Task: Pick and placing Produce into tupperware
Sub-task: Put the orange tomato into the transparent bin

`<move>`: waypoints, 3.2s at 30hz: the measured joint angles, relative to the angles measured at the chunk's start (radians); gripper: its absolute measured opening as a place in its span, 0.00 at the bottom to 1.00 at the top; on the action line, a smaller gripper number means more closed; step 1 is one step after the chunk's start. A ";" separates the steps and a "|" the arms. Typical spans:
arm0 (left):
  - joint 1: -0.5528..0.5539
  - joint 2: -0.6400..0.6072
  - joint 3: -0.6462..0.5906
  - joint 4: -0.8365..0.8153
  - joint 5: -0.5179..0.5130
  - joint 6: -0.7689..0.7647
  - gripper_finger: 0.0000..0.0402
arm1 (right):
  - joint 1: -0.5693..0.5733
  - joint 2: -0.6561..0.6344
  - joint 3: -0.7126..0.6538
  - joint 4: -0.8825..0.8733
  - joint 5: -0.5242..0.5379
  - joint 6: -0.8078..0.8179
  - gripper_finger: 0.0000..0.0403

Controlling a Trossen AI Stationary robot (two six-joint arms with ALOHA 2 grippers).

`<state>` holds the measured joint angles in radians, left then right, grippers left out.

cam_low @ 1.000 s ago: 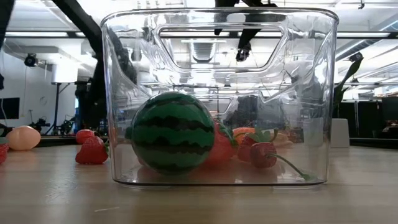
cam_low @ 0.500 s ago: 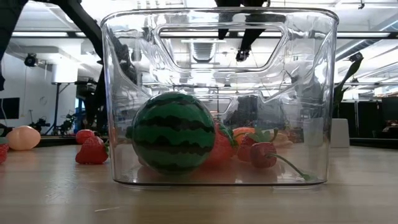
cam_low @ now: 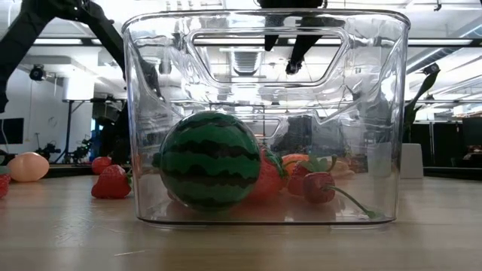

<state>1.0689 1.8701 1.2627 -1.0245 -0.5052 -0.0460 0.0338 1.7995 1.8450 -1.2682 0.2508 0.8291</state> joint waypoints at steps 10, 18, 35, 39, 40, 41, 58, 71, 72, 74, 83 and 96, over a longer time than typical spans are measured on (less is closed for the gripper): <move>0.010 0.020 0.006 -0.010 0.003 0.008 0.62 | -0.010 -0.013 0.000 0.001 0.004 -0.035 0.75; 0.010 0.044 0.005 -0.003 -0.007 0.001 0.62 | -0.020 -0.015 0.000 0.000 0.007 -0.071 0.75; 0.009 0.052 -0.005 0.051 -0.047 -0.013 0.62 | -0.022 -0.020 0.000 0.000 0.005 -0.101 0.75; -0.008 0.049 -0.005 0.042 -0.049 -0.028 0.62 | -0.026 -0.020 0.000 0.000 0.008 -0.101 0.75; -0.016 0.045 -0.004 0.037 -0.043 -0.029 0.62 | -0.027 -0.020 0.000 0.000 0.008 -0.102 0.76; -0.026 0.038 -0.004 0.034 -0.036 -0.031 0.62 | -0.028 -0.021 0.000 0.000 0.008 -0.105 0.76; -0.345 -0.255 -0.003 -0.005 0.324 -0.182 0.51 | -0.040 -0.109 0.000 -0.051 0.068 -0.104 0.75; -0.836 -0.628 -0.006 0.347 0.705 -0.446 0.58 | -0.048 -0.220 0.000 -0.090 0.117 -0.019 0.76; -0.873 -0.634 -0.007 0.372 0.704 -0.446 0.58 | -0.048 -0.224 0.000 -0.090 0.117 -0.012 0.76; -0.936 -0.631 -0.009 0.412 0.703 -0.446 0.58 | -0.047 -0.230 0.000 -0.090 0.117 0.006 0.76; -1.077 -0.423 -0.010 0.455 0.727 -0.370 0.58 | -0.028 -0.225 -0.005 -0.138 0.116 0.105 0.77; -1.121 -0.305 0.007 0.500 0.759 -0.388 0.58 | 0.015 -0.224 -0.009 -0.207 0.113 0.167 0.78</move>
<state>-0.0516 1.5655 1.2693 -0.5245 0.2542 -0.4336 0.0486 1.5753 1.8359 -1.4754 0.3637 0.9961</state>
